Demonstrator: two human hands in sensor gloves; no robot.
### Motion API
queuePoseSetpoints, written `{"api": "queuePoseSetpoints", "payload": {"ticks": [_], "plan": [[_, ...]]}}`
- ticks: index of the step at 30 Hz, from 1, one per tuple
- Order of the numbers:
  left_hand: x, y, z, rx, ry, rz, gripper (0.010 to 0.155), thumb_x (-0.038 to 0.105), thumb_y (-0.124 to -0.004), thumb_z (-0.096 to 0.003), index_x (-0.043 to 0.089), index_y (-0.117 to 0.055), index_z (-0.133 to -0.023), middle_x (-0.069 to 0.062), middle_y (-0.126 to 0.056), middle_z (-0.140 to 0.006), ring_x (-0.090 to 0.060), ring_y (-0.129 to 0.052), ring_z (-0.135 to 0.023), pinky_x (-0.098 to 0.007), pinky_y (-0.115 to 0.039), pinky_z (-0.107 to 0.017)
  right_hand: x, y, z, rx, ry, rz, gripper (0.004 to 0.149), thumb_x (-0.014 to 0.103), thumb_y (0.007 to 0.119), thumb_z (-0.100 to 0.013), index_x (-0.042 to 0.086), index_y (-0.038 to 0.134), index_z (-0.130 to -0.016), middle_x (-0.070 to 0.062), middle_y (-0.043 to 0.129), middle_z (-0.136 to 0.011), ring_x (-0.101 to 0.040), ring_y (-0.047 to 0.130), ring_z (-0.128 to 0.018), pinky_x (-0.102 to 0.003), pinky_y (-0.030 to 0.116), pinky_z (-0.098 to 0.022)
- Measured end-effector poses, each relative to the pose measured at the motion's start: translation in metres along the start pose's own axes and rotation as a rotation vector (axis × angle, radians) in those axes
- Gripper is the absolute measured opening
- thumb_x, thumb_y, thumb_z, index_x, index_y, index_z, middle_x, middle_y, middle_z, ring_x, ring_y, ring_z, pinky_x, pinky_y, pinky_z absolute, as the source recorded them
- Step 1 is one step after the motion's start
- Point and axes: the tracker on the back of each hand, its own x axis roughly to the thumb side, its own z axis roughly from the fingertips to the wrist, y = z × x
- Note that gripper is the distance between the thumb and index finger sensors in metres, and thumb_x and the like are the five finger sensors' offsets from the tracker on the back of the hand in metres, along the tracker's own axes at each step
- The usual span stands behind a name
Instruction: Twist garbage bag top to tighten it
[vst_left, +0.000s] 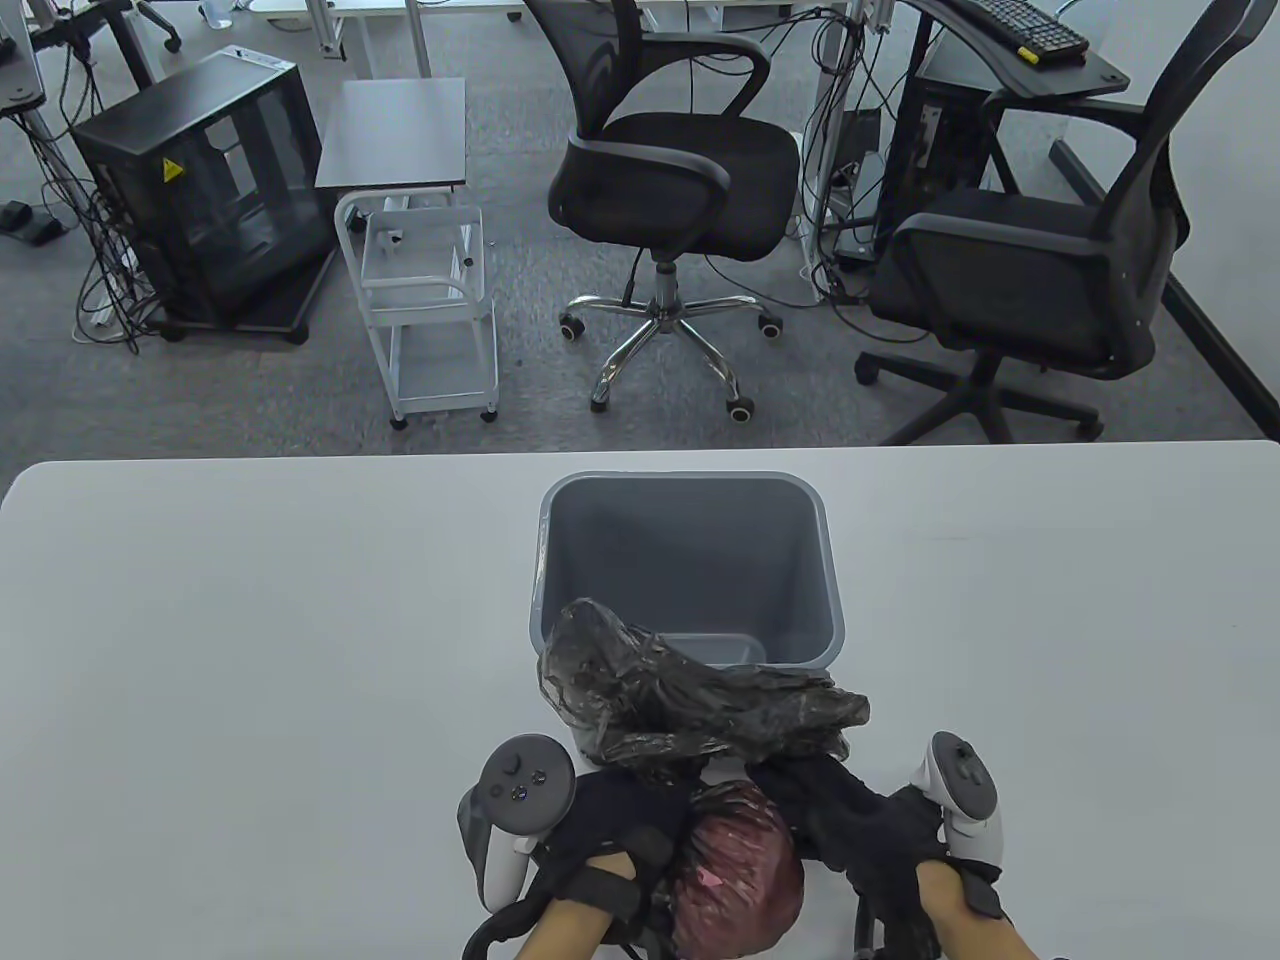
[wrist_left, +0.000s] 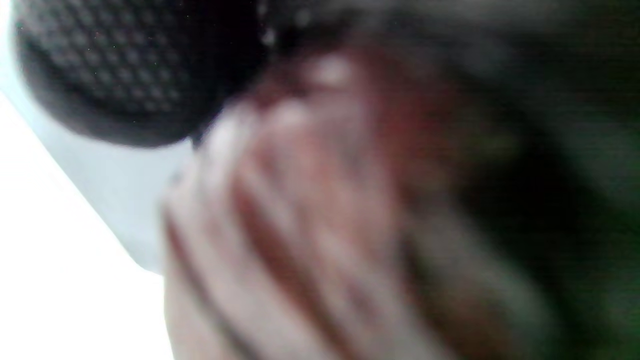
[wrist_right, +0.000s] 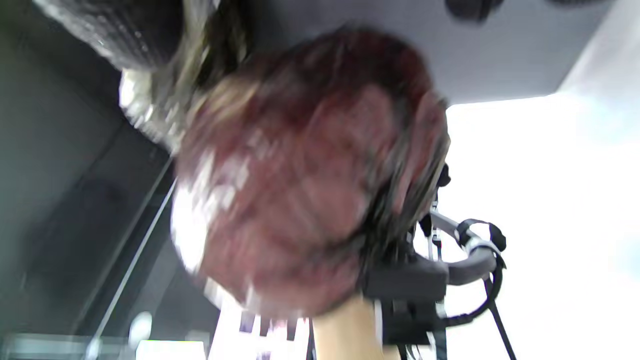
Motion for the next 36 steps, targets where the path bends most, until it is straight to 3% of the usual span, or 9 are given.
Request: {"api": "queuePoseSetpoints", "payload": {"ticks": [1, 3, 6, 8, 14, 20, 28, 33, 36], "plan": [[0.000, -0.001, 0.000, 0.018, 0.014, -0.018, 0.038, 0.045, -0.075, -0.0485, 0.020, -0.086, -0.075, -0.008, -0.086, -0.085, -0.017, -0.109, -0.036, -0.032, -0.095, -0.012, 0.004, 0.005, -0.001, 0.063, 0.015, 0.085, 0.112, 0.074, 0.077, -0.048, 0.014, 0.005, -0.109, -0.027, 0.002, -0.106, -0.063, 0.015, -0.094, -0.083, 0.027, -0.058], [-0.001, -0.004, 0.000, 0.006, 0.017, -0.003, 0.038, 0.045, -0.075, -0.0486, 0.020, -0.086, -0.075, -0.008, -0.085, -0.085, -0.016, -0.109, -0.035, -0.031, -0.096, -0.011, 0.004, 0.010, -0.003, 0.096, 0.043, 0.154, 0.115, 0.070, 0.079, -0.049, 0.015, -0.003, -0.106, -0.027, -0.003, -0.104, -0.062, 0.014, -0.094, -0.082, 0.026, -0.059], [-0.001, -0.010, 0.000, -0.031, -0.036, 0.009, 0.038, 0.046, -0.074, -0.0488, 0.021, -0.085, -0.076, -0.007, -0.084, -0.086, -0.017, -0.107, -0.038, -0.033, -0.095, -0.015, 0.000, 0.010, -0.003, -0.003, 0.029, 0.024, 0.106, 0.062, 0.076, -0.054, 0.007, -0.001, -0.103, -0.031, 0.013, -0.104, -0.060, 0.051, -0.091, -0.072, 0.051, -0.064], [-0.004, -0.010, 0.002, -0.037, -0.059, 0.076, 0.038, 0.046, -0.073, -0.0488, 0.021, -0.085, -0.075, -0.006, -0.084, -0.086, -0.019, -0.105, -0.040, -0.036, -0.094, -0.020, -0.003, 0.005, 0.000, -0.103, 0.049, -0.091, 0.097, 0.054, 0.073, -0.056, 0.006, 0.002, -0.102, -0.035, 0.026, -0.103, -0.060, 0.069, -0.080, -0.067, 0.067, -0.058], [-0.005, -0.019, 0.008, -0.043, -0.201, 0.210, 0.038, 0.045, -0.072, -0.0498, 0.019, -0.084, -0.075, -0.004, -0.075, -0.096, -0.030, -0.091, -0.074, -0.053, -0.083, -0.048, -0.009, -0.003, 0.001, -0.204, 0.030, -0.162, 0.086, 0.050, 0.067, -0.058, 0.002, 0.010, -0.102, -0.035, 0.056, -0.094, -0.051, 0.098, -0.055, -0.050, 0.093, -0.036], [-0.004, -0.016, 0.011, -0.006, -0.219, 0.242, 0.038, 0.047, -0.072, -0.0497, 0.020, -0.085, -0.073, -0.005, -0.080, -0.092, -0.032, -0.100, -0.063, -0.045, -0.093, -0.033, -0.023, 0.002, -0.002, -0.222, 0.083, -0.334, 0.076, 0.047, 0.059, -0.058, -0.002, 0.022, -0.103, -0.039, 0.067, -0.084, -0.046, 0.107, -0.040, -0.044, 0.099, -0.021], [-0.016, -0.006, 0.007, 0.028, -0.100, 0.157, 0.038, 0.048, -0.073, -0.0493, 0.020, -0.086, -0.071, -0.006, -0.084, -0.086, -0.025, -0.109, -0.041, -0.034, -0.096, -0.014, -0.015, -0.002, 0.005, -0.214, 0.152, -0.121, 0.077, 0.055, 0.059, -0.058, -0.002, 0.038, -0.106, -0.036, 0.064, -0.091, -0.051, 0.094, -0.061, -0.057, 0.085, -0.040], [-0.020, -0.004, 0.005, 0.036, -0.060, 0.152, 0.038, 0.047, -0.073, -0.0493, 0.019, -0.086, -0.071, -0.007, -0.084, -0.086, -0.025, -0.110, -0.038, -0.034, -0.096, -0.013, -0.007, 0.000, 0.004, -0.170, 0.047, -0.042, 0.100, 0.073, 0.068, -0.053, 0.007, 0.018, -0.109, -0.033, 0.028, -0.105, -0.064, 0.052, -0.087, -0.075, 0.055, -0.057], [-0.020, -0.006, 0.004, 0.019, -0.056, 0.146, 0.038, 0.048, -0.073, -0.0493, 0.020, -0.086, -0.072, -0.007, -0.084, -0.086, -0.024, -0.110, -0.036, -0.033, -0.096, -0.012, -0.001, 0.003, 0.001, -0.098, 0.001, 0.098, 0.108, 0.071, 0.074, -0.052, 0.009, 0.005, -0.107, -0.030, 0.013, -0.106, -0.062, 0.043, -0.093, -0.077, 0.047, -0.061]]}}
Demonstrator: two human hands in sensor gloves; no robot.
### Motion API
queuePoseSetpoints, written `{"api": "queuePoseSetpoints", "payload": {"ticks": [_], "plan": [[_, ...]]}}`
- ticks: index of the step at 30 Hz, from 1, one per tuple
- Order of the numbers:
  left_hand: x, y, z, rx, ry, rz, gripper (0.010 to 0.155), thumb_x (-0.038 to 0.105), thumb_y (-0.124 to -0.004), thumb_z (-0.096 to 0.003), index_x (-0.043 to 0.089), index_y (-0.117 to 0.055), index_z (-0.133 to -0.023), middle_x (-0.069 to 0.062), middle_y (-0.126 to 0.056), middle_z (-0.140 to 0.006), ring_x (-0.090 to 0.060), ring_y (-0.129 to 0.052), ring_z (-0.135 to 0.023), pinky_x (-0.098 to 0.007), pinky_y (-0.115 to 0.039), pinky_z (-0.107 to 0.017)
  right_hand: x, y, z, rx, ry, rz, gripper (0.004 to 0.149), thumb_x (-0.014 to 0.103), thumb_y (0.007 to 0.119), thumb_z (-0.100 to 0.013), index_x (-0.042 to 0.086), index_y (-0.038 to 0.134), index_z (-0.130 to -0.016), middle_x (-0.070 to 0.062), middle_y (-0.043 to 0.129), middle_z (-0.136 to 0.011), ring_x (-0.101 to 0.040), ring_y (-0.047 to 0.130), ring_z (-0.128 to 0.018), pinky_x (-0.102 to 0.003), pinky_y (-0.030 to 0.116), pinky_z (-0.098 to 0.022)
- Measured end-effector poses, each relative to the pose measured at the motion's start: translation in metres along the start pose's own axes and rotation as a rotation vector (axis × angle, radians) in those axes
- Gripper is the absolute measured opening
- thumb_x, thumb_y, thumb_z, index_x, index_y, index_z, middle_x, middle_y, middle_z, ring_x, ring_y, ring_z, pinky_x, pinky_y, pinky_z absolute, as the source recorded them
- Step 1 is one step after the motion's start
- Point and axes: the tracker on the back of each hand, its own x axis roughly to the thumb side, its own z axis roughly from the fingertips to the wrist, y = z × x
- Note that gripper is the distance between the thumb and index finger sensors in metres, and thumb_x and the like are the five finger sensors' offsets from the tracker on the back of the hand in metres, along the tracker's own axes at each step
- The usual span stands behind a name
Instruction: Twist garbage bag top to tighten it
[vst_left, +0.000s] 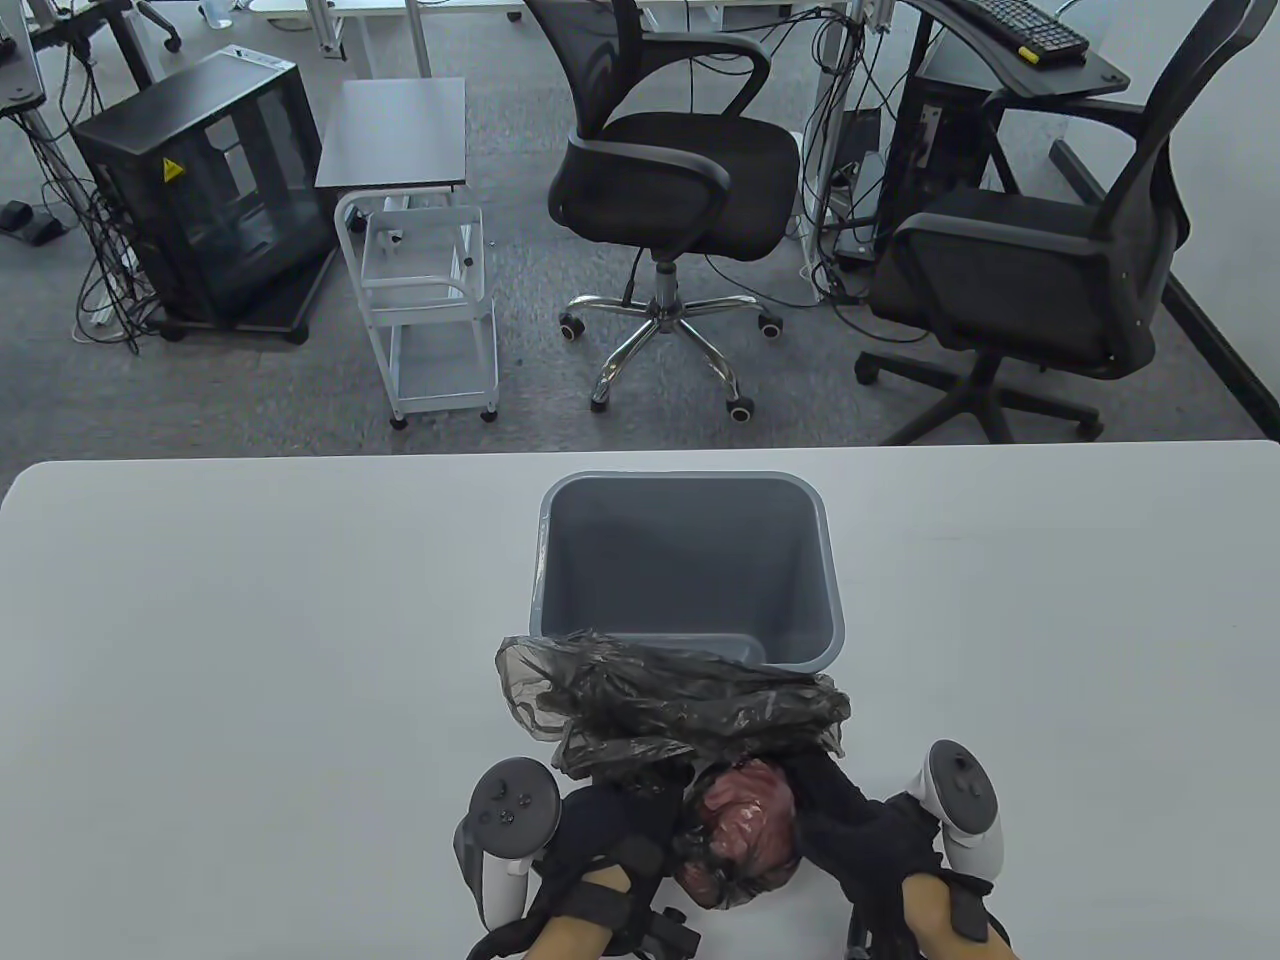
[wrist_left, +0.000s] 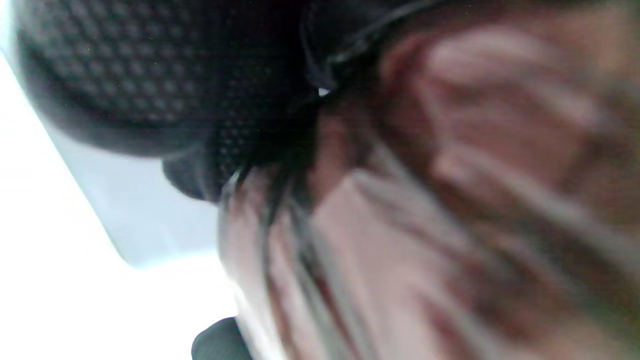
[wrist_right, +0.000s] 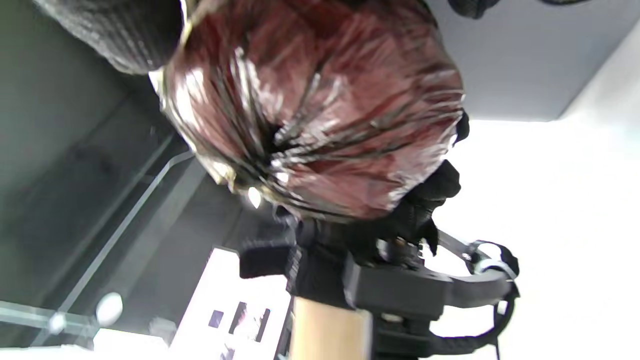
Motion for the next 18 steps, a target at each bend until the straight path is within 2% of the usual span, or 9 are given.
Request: {"api": "queuePoseSetpoints", "payload": {"ticks": [2, 4, 5, 7, 8, 10, 14, 16, 18], "plan": [[0.001, -0.001, 0.000, -0.012, -0.013, 0.007, 0.038, 0.048, -0.073, -0.0494, 0.020, -0.086, -0.072, -0.006, -0.084, -0.085, -0.024, -0.109, -0.033, -0.033, -0.095, -0.012, 0.001, -0.001, 0.000, -0.023, -0.019, 0.021, 0.105, 0.066, 0.074, -0.053, 0.005, 0.005, -0.105, -0.031, 0.023, -0.105, -0.054, 0.069, -0.086, -0.065, 0.064, -0.062], [0.005, -0.002, 0.002, -0.010, -0.047, 0.041, 0.038, 0.049, -0.071, -0.0502, 0.021, -0.085, -0.072, -0.005, -0.084, -0.086, -0.025, -0.107, -0.035, -0.034, -0.094, -0.016, -0.001, -0.004, 0.002, -0.118, 0.022, -0.078, 0.093, 0.058, 0.068, -0.057, 0.002, 0.009, -0.104, -0.034, 0.040, -0.101, -0.053, 0.083, -0.074, -0.062, 0.075, -0.053], [0.006, -0.002, 0.002, -0.009, -0.066, 0.067, 0.038, 0.049, -0.071, -0.0502, 0.022, -0.085, -0.072, -0.004, -0.084, -0.086, -0.020, -0.105, -0.044, -0.035, -0.094, -0.022, -0.003, -0.006, 0.003, -0.144, 0.034, -0.107, 0.089, 0.055, 0.066, -0.057, 0.000, 0.013, -0.104, -0.034, 0.049, -0.098, -0.051, 0.092, -0.066, -0.059, 0.082, -0.047], [0.012, -0.004, 0.003, -0.009, -0.122, 0.104, 0.038, 0.048, -0.071, -0.0505, 0.021, -0.084, -0.073, -0.004, -0.080, -0.090, -0.027, -0.100, -0.061, -0.047, -0.089, -0.037, -0.009, -0.008, 0.004, -0.166, 0.040, -0.158, 0.082, 0.050, 0.062, -0.059, -0.003, 0.018, -0.103, -0.034, 0.060, -0.092, -0.044, 0.101, -0.056, -0.053, 0.090, -0.040], [0.014, -0.004, 0.004, -0.006, -0.142, 0.072, 0.038, 0.049, -0.071, -0.0506, 0.022, -0.084, -0.073, -0.004, -0.080, -0.091, -0.027, -0.101, -0.062, -0.047, -0.089, -0.037, -0.011, -0.008, 0.004, -0.170, 0.054, -0.180, 0.080, 0.049, 0.062, -0.059, -0.004, 0.021, -0.104, -0.035, 0.063, -0.091, -0.043, 0.103, -0.053, -0.052, 0.091, -0.037], [0.015, -0.004, 0.004, 0.000, -0.145, 0.029, 0.037, 0.049, -0.071, -0.0500, 0.022, -0.085, -0.072, -0.004, -0.083, -0.087, -0.021, -0.107, -0.043, -0.039, -0.094, -0.024, -0.013, -0.008, 0.005, -0.165, 0.082, -0.163, 0.077, 0.047, 0.060, -0.059, -0.004, 0.025, -0.104, -0.035, 0.064, -0.090, -0.043, 0.103, -0.053, -0.052, 0.091, -0.037], [0.008, 0.002, 0.001, 0.029, -0.097, 0.025, 0.038, 0.049, -0.073, -0.0493, 0.021, -0.086, -0.071, -0.005, -0.085, -0.085, -0.016, -0.109, -0.030, -0.031, -0.095, -0.011, -0.010, -0.012, 0.007, -0.178, 0.090, -0.103, 0.077, 0.051, 0.060, -0.059, -0.002, 0.030, -0.105, -0.034, 0.062, -0.093, -0.048, 0.096, -0.061, -0.059, 0.083, -0.043], [0.004, 0.006, 0.000, 0.044, -0.073, 0.033, 0.037, 0.049, -0.073, -0.0493, 0.021, -0.086, -0.071, -0.005, -0.085, -0.084, -0.015, -0.109, -0.028, -0.029, -0.095, -0.009, -0.005, -0.011, 0.007, -0.179, 0.034, -0.048, 0.087, 0.061, 0.065, -0.057, 0.001, 0.026, -0.107, -0.034, 0.052, -0.098, -0.054, 0.085, -0.071, -0.065, 0.074, -0.049], [0.003, 0.008, 0.000, 0.052, -0.057, 0.046, 0.037, 0.049, -0.073, -0.0493, 0.021, -0.086, -0.071, -0.005, -0.086, -0.084, -0.014, -0.109, -0.025, -0.028, -0.095, -0.007, 0.002, -0.007, 0.005, -0.095, -0.017, 0.028, 0.099, 0.068, 0.071, -0.054, 0.008, 0.015, -0.109, -0.032, 0.029, -0.105, -0.061, 0.057, -0.087, -0.074, 0.057, -0.057]]}}
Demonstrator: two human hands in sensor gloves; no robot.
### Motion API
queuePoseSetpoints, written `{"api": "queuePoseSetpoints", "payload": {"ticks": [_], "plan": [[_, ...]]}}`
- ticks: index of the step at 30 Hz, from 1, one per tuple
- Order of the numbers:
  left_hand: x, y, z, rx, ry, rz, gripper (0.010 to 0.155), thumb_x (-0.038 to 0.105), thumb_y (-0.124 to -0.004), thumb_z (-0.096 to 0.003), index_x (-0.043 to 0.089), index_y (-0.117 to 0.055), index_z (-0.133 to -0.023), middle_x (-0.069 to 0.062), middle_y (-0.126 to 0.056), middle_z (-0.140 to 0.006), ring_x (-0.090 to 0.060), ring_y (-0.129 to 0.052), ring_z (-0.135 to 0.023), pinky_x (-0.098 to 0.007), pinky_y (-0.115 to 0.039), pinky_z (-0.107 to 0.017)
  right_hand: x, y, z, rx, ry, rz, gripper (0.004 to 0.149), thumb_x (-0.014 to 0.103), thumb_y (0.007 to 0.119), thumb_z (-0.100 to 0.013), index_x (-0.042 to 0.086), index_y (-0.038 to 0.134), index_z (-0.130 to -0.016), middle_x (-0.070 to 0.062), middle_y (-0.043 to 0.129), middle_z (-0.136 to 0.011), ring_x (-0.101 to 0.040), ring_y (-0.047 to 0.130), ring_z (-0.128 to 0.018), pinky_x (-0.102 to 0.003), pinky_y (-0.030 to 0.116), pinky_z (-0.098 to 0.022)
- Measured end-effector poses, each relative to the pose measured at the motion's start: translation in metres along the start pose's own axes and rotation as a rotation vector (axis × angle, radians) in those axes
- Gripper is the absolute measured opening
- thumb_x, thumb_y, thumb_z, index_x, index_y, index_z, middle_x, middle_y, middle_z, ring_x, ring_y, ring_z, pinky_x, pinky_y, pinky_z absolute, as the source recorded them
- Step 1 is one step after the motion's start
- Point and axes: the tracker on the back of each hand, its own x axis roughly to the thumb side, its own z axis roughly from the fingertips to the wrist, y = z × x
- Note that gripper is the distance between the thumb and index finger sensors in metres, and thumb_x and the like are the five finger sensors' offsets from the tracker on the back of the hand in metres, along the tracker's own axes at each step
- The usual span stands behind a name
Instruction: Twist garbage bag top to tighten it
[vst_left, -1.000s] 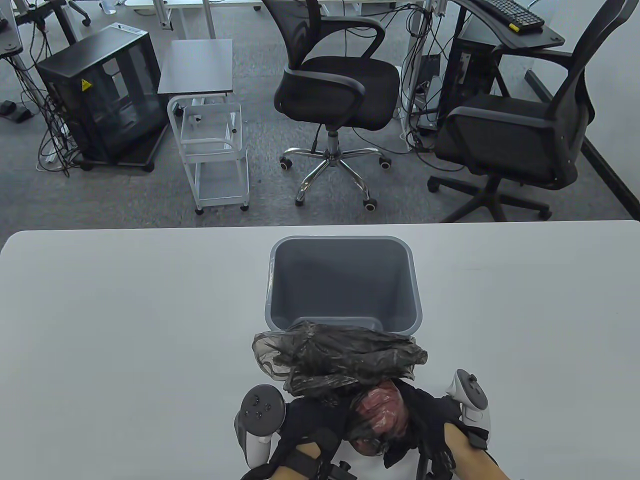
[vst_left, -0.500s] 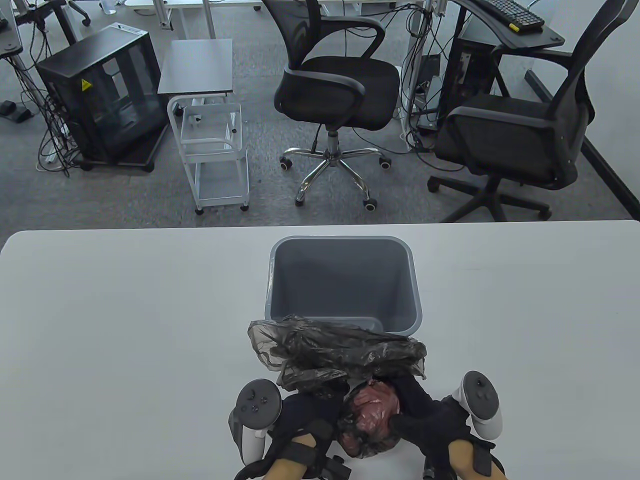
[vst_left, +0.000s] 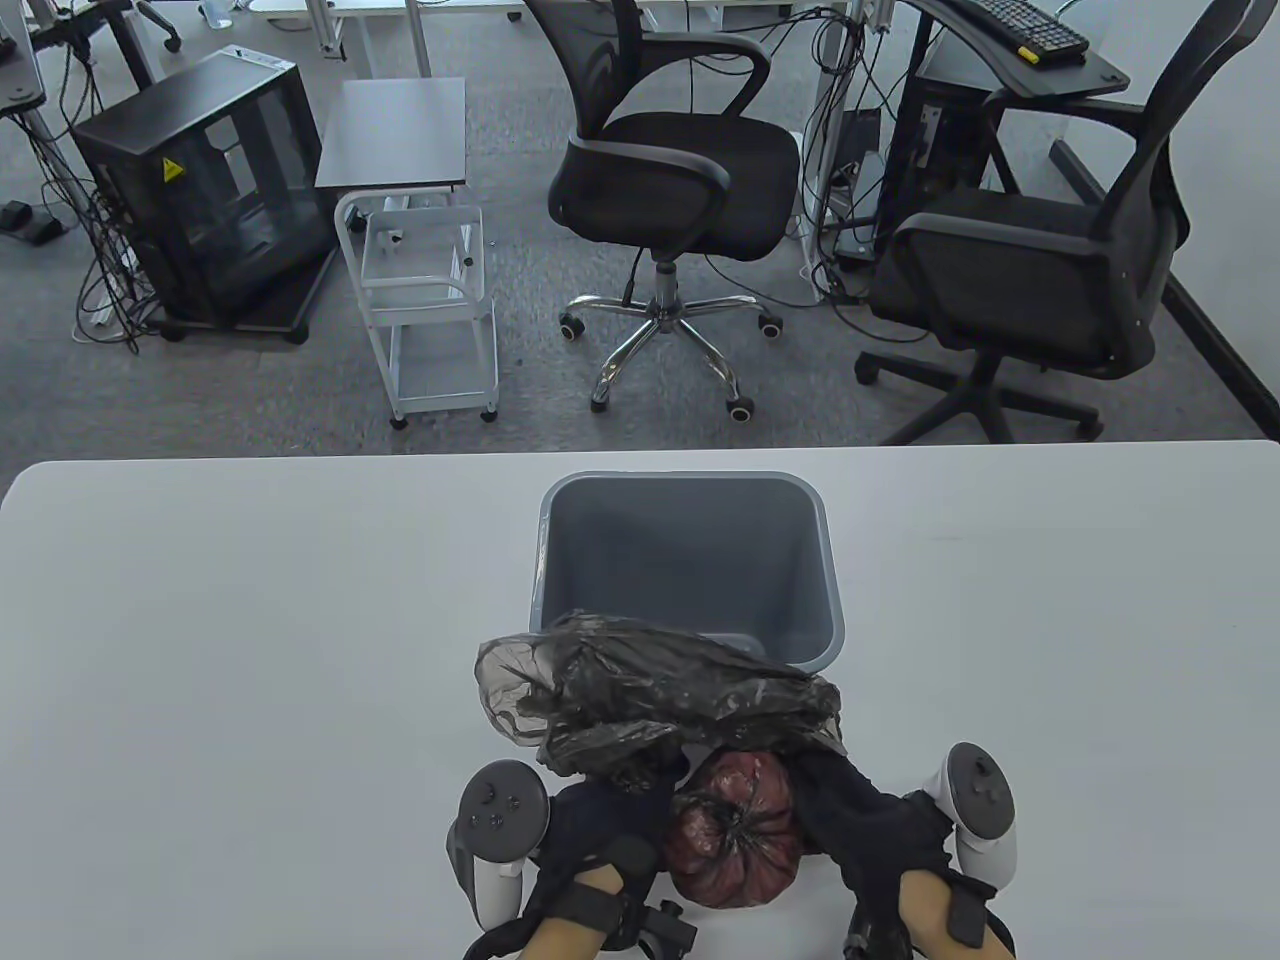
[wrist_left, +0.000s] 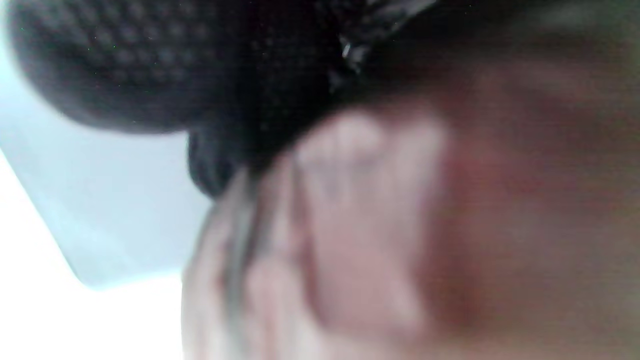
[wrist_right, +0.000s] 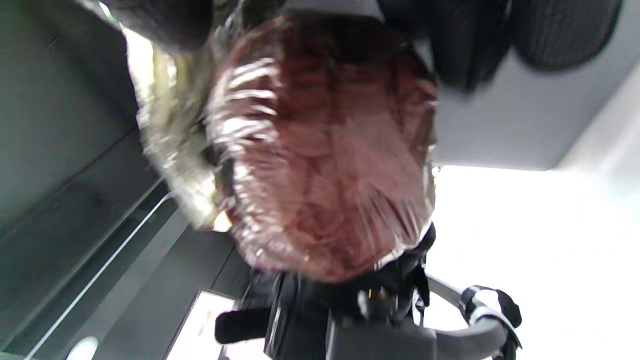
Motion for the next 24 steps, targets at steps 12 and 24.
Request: {"api": "queuePoseSetpoints", "payload": {"ticks": [12, 24], "plan": [[0.010, -0.006, 0.004, -0.026, -0.069, 0.017, 0.038, 0.050, -0.070, -0.0507, 0.022, -0.084, -0.073, -0.003, -0.083, -0.087, -0.021, -0.102, -0.045, -0.041, -0.091, -0.027, -0.004, 0.004, -0.001, 0.004, 0.034, -0.023, 0.092, 0.055, 0.067, -0.057, 0.001, 0.008, -0.102, -0.038, 0.052, -0.095, -0.050, 0.093, -0.062, -0.057, 0.084, -0.044], [0.005, 0.005, 0.003, 0.041, -0.004, -0.014, 0.038, 0.049, -0.071, -0.0500, 0.021, -0.084, -0.072, -0.005, -0.083, -0.086, -0.020, -0.109, -0.034, -0.032, -0.095, -0.013, -0.005, 0.016, -0.003, 0.093, 0.044, 0.086, 0.101, 0.069, 0.071, -0.053, 0.007, 0.010, -0.106, -0.034, 0.026, -0.104, -0.059, 0.065, -0.084, -0.071, 0.063, -0.054]]}}
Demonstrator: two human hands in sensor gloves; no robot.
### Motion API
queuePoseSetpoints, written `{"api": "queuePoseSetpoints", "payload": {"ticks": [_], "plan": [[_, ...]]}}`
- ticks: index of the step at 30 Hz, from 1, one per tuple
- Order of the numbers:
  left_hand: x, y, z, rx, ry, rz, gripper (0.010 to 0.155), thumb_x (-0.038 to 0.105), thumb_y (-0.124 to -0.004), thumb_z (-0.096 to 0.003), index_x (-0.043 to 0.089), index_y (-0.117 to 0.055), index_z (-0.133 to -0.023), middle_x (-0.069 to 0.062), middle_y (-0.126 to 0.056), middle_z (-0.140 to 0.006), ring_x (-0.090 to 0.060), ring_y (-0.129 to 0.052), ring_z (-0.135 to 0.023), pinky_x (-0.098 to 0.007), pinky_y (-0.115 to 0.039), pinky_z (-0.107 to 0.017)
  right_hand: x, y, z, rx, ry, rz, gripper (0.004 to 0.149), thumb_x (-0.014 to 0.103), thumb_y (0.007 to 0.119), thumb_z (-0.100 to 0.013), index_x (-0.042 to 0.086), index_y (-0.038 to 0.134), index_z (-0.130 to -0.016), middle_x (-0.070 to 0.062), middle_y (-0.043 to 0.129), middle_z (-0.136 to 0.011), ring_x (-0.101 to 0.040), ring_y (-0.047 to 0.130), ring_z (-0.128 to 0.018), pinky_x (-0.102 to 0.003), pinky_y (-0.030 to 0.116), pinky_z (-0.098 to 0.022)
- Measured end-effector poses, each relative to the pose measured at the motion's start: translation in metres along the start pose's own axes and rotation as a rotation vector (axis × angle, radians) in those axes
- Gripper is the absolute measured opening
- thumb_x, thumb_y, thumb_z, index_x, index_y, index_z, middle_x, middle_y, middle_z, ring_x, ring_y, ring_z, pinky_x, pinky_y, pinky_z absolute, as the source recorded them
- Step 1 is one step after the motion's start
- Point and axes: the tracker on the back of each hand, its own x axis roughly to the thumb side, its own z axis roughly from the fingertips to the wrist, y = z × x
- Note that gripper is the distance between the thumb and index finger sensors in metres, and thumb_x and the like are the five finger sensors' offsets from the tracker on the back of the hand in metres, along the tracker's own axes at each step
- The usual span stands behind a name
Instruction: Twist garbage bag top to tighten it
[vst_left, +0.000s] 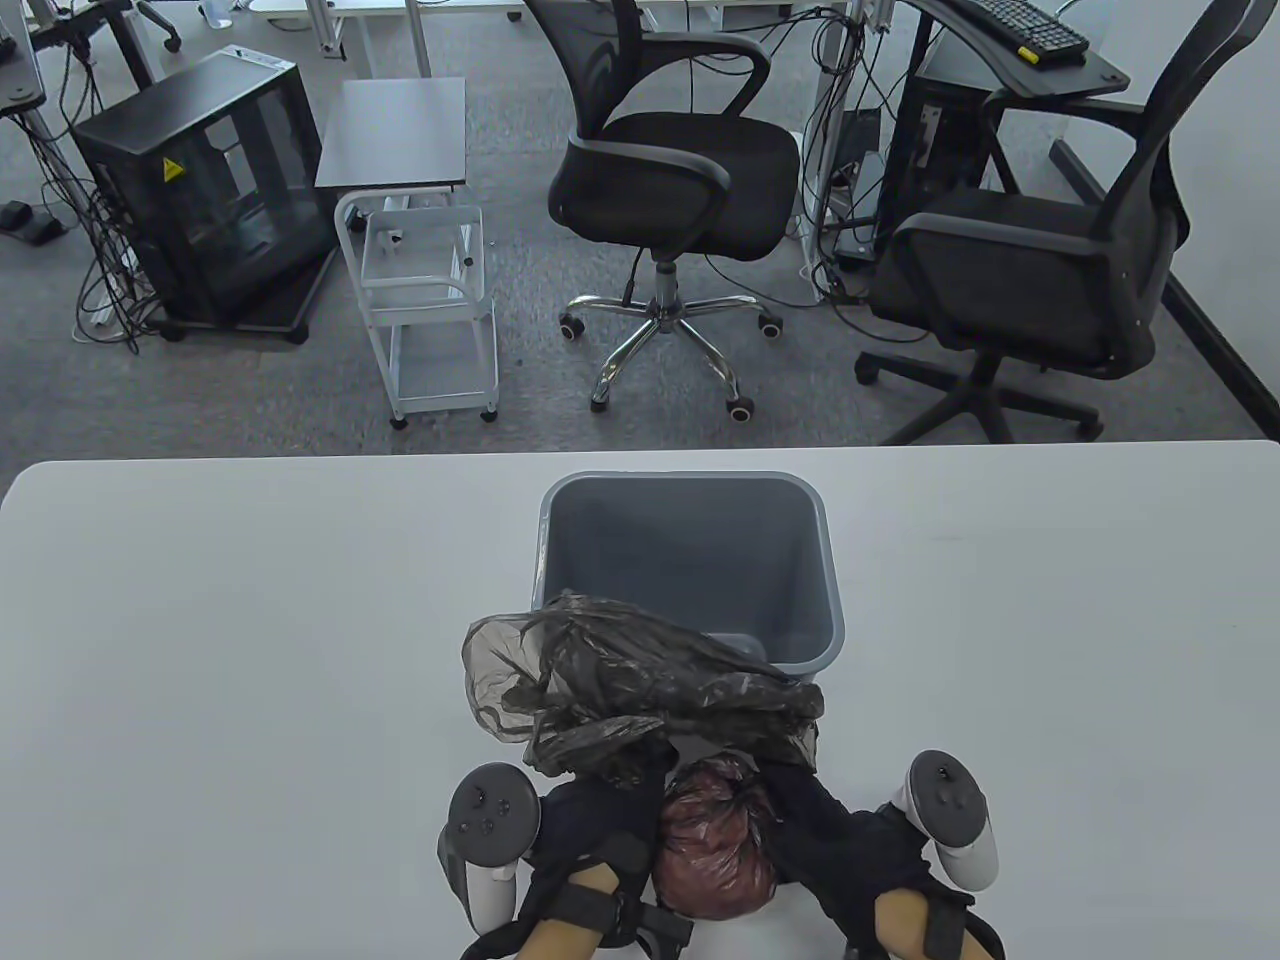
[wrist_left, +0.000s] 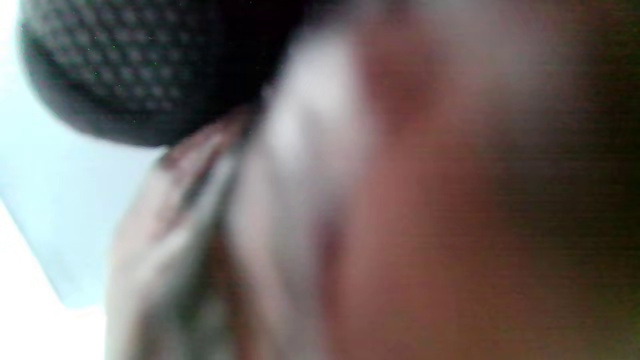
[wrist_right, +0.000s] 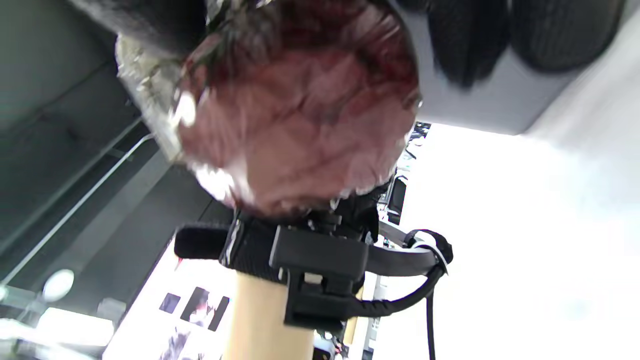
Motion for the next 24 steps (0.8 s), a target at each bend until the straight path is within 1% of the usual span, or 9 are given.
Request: {"api": "queuePoseSetpoints", "payload": {"ticks": [2, 4, 7, 11, 12, 13, 15, 19, 24], "plan": [[-0.001, 0.000, 0.000, 0.012, 0.010, -0.007, 0.038, 0.049, -0.071, -0.0499, 0.021, -0.084, -0.072, -0.006, -0.083, -0.086, -0.020, -0.110, -0.033, -0.032, -0.095, -0.012, 0.006, 0.003, -0.002, 0.086, -0.039, 0.079, 0.110, 0.072, 0.075, -0.050, 0.012, 0.001, -0.105, -0.031, 0.010, -0.104, -0.060, 0.045, -0.092, -0.076, 0.049, -0.059], [-0.001, -0.001, 0.000, 0.003, 0.022, 0.002, 0.038, 0.049, -0.071, -0.0499, 0.021, -0.084, -0.072, -0.006, -0.083, -0.086, -0.019, -0.110, -0.033, -0.031, -0.096, -0.012, 0.011, 0.007, -0.002, 0.141, -0.045, 0.163, 0.113, 0.070, 0.079, -0.049, 0.017, -0.005, -0.104, -0.029, 0.003, -0.103, -0.060, 0.040, -0.094, -0.076, 0.046, -0.061], [0.000, -0.005, 0.002, -0.030, 0.032, 0.076, 0.038, 0.048, -0.070, -0.0503, 0.020, -0.084, -0.072, -0.006, -0.082, -0.086, -0.023, -0.107, -0.037, -0.035, -0.094, -0.017, 0.013, 0.006, -0.003, 0.087, -0.048, 0.176, 0.109, 0.063, 0.080, -0.050, 0.013, -0.001, -0.103, -0.032, 0.012, -0.103, -0.057, 0.057, -0.089, -0.068, 0.058, -0.062], [0.001, -0.005, 0.001, -0.039, -0.017, 0.099, 0.039, 0.050, -0.068, -0.0513, 0.023, -0.082, -0.075, -0.004, -0.077, -0.093, -0.029, -0.094, -0.069, -0.050, -0.085, -0.043, 0.005, 0.000, 0.000, -0.014, -0.028, -0.088, 0.098, 0.064, 0.068, -0.055, 0.003, 0.007, -0.104, -0.041, 0.039, -0.097, -0.057, 0.081, -0.072, -0.063, 0.074, -0.052], [0.001, -0.006, 0.001, -0.047, -0.025, 0.108, 0.039, 0.050, -0.068, -0.0515, 0.023, -0.082, -0.075, -0.004, -0.076, -0.094, -0.029, -0.094, -0.072, -0.051, -0.085, -0.045, 0.003, 0.000, 0.000, -0.020, -0.022, -0.134, 0.097, 0.064, 0.066, -0.055, 0.002, 0.009, -0.103, -0.043, 0.043, -0.094, -0.056, 0.085, -0.068, -0.063, 0.076, -0.048], [0.002, -0.007, 0.000, -0.052, -0.018, 0.111, 0.038, 0.049, -0.069, -0.0512, 0.022, -0.082, -0.075, -0.005, -0.076, -0.094, -0.029, -0.096, -0.070, -0.050, -0.087, -0.043, 0.000, 0.000, 0.000, -0.024, -0.008, -0.172, 0.096, 0.063, 0.064, -0.055, 0.001, 0.011, -0.103, -0.044, 0.047, -0.092, -0.055, 0.089, -0.064, -0.061, 0.079, -0.045], [0.002, -0.008, 0.001, -0.056, -0.005, 0.107, 0.038, 0.048, -0.071, -0.0504, 0.020, -0.083, -0.073, -0.007, -0.079, -0.090, -0.023, -0.105, -0.052, -0.042, -0.093, -0.028, -0.003, 0.000, 0.001, -0.016, 0.010, -0.165, 0.094, 0.064, 0.062, -0.055, 0.000, 0.014, -0.103, -0.044, 0.052, -0.090, -0.053, 0.092, -0.061, -0.061, 0.081, -0.043], [0.003, -0.002, 0.001, -0.009, 0.015, 0.030, 0.038, 0.048, -0.071, -0.0500, 0.020, -0.083, -0.073, -0.007, -0.081, -0.087, -0.018, -0.108, -0.038, -0.034, -0.095, -0.016, -0.001, 0.003, 0.000, -0.002, 0.022, -0.104, 0.096, 0.066, 0.063, -0.054, 0.001, 0.015, -0.105, -0.042, 0.049, -0.093, -0.055, 0.087, -0.067, -0.064, 0.076, -0.046], [0.000, 0.000, 0.001, -0.006, 0.040, -0.008, 0.038, 0.048, -0.071, -0.0507, 0.020, -0.083, -0.073, -0.007, -0.081, -0.087, -0.016, -0.109, -0.033, -0.031, -0.095, -0.013, 0.006, 0.008, -0.002, 0.092, -0.037, 0.033, 0.105, 0.072, 0.071, -0.052, 0.013, 0.002, -0.105, -0.034, 0.020, -0.104, -0.061, 0.057, -0.087, -0.073, 0.056, -0.057]]}}
